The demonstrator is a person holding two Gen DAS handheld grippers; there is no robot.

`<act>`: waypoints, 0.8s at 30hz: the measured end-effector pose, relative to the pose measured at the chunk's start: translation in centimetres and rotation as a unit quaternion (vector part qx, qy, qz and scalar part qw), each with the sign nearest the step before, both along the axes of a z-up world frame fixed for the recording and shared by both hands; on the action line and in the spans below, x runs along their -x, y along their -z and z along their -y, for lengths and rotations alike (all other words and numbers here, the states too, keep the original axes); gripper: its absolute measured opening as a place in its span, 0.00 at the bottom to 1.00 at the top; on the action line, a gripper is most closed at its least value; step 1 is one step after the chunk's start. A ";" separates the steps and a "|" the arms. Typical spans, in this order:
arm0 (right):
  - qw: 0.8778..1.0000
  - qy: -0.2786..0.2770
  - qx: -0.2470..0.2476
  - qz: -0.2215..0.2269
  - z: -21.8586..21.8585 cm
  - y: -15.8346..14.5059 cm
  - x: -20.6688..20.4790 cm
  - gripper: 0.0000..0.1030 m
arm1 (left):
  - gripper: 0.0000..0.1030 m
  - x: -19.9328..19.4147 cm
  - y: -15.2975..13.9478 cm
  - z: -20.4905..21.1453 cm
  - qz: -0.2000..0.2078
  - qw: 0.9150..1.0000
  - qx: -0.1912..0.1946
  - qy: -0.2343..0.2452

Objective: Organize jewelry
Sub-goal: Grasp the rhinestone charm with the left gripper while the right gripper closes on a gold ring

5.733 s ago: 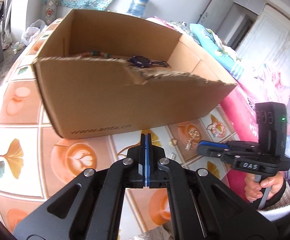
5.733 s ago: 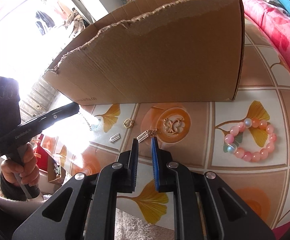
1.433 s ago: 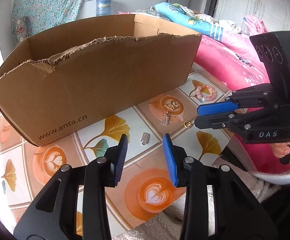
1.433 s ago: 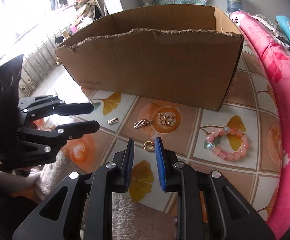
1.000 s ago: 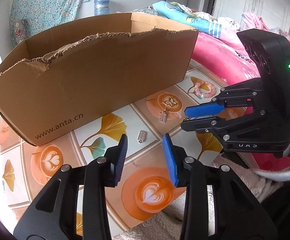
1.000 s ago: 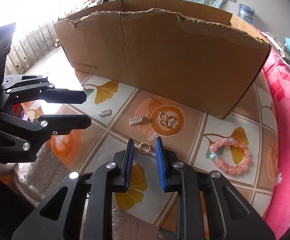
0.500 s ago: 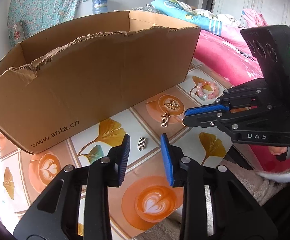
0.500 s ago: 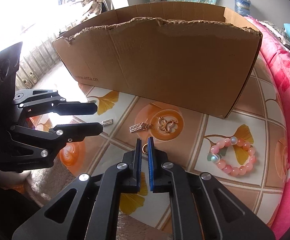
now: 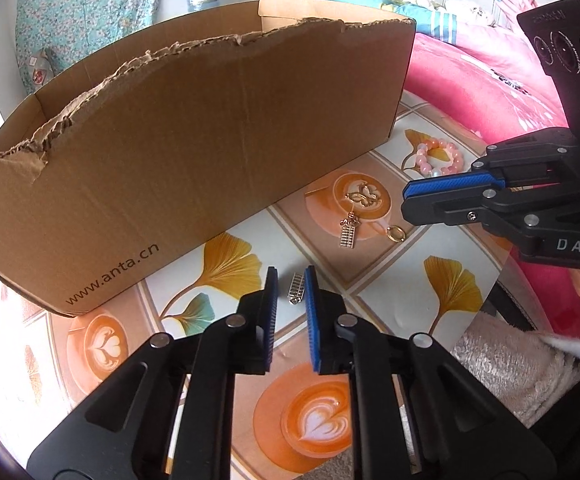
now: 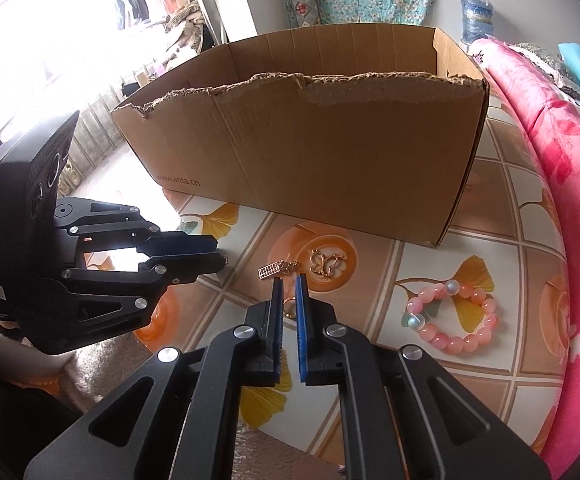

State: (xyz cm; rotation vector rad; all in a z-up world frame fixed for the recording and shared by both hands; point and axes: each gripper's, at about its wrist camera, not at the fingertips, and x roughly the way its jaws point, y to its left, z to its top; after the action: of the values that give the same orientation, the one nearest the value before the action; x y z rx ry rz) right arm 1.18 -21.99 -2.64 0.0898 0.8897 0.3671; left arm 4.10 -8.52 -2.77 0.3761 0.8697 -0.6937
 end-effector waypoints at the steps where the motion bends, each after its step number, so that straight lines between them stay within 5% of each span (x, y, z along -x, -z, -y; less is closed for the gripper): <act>1: 1.000 0.001 -0.001 0.001 0.1 -0.1 0.0 0.06 | 0.05 0.0 0.0 0.0 0.002 1.000 0.000 0.001; 15: 1.000 0.015 -0.006 0.001 0.7 -0.7 0.4 0.07 | 0.04 0.5 -0.7 -0.9 0.010 1.000 0.020 -0.006; 24: 0.998 0.024 0.057 -0.032 -0.5 1.2 -0.7 0.08 | 0.04 0.9 -0.4 -1.9 0.012 1.000 0.014 -0.025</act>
State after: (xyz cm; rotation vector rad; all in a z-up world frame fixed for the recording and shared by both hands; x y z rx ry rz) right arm 1.88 -21.46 -3.85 0.0183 0.9691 0.2687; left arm 3.20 -6.62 -2.35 0.3358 0.8437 -0.6533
